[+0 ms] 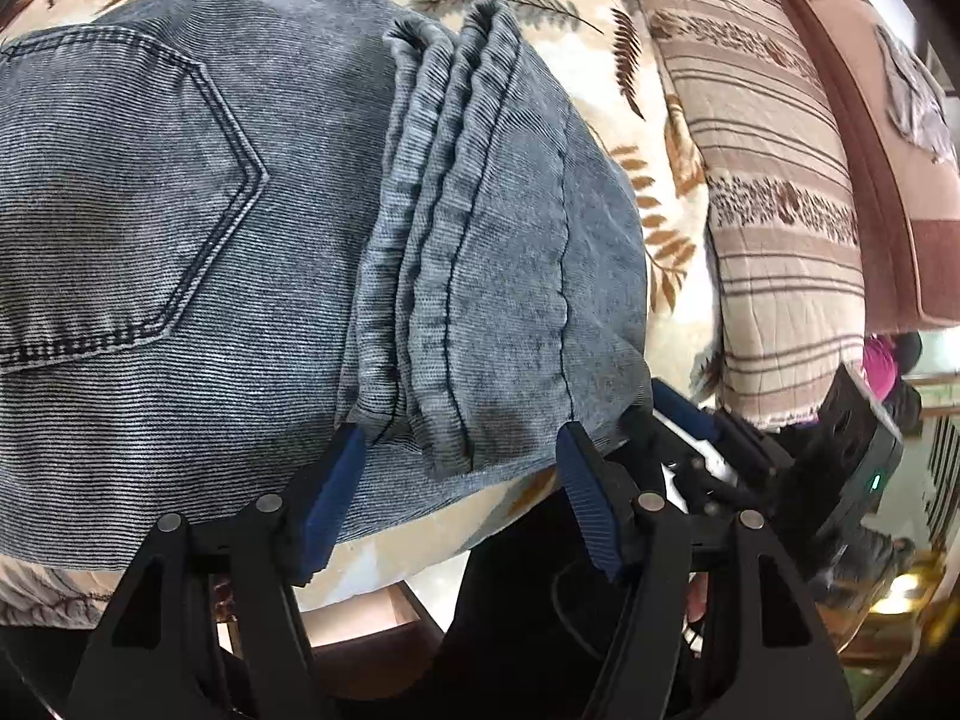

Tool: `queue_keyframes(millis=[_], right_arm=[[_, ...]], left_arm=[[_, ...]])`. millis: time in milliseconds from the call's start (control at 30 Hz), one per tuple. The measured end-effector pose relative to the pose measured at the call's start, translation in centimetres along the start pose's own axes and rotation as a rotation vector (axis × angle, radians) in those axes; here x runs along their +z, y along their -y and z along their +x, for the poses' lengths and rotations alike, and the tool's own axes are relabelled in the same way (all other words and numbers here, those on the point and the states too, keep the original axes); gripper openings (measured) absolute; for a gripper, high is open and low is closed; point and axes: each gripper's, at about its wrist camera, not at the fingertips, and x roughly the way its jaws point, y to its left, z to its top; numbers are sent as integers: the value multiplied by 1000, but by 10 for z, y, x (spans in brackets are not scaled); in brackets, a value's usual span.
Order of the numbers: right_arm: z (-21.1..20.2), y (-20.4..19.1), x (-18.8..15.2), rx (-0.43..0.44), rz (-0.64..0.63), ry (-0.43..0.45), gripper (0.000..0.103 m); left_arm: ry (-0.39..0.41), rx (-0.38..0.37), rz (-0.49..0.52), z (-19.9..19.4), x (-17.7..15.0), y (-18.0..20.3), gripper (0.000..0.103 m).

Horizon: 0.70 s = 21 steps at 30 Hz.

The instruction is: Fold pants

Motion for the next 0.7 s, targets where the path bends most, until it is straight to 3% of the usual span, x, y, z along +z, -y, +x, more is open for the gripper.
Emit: queue_keyframes(millis=[33, 67, 133, 200, 300, 400, 467, 533, 600, 700], right_arm=[[-2, -8, 1, -4, -29, 1, 16], [-6, -13, 1, 7, -45, 12, 13], [-20, -27, -3, 10, -100, 50, 13], [-15, -36, -12, -11, -155, 16, 13], [15, -19, -17, -37, -77, -90, 22], [-6, -3, -15, 36, 36, -44, 26], [-30, 4, -12, 85, 86, 23, 28], [-47, 10, -9, 211, 172, 86, 35], [-42, 10, -8, 319, 232, 83, 50], [-9, -1, -11, 468, 315, -10, 53]], left_arm=[[-6, -24, -6, -2, -4, 1, 29], [-22, -48, -7, -4, -7, 1, 21], [-15, 12, 5, -8, -16, 0, 20], [2, 93, 9, -3, -19, -5, 20], [-45, 58, -36, 8, -17, -18, 21], [4, 49, 48, -17, -19, -8, 21], [79, 52, 104, -41, -13, -1, 27], [129, 31, 102, -54, 2, 1, 59], [179, 25, 85, -61, 22, 0, 71], [156, 24, 71, -47, 60, 1, 71]])
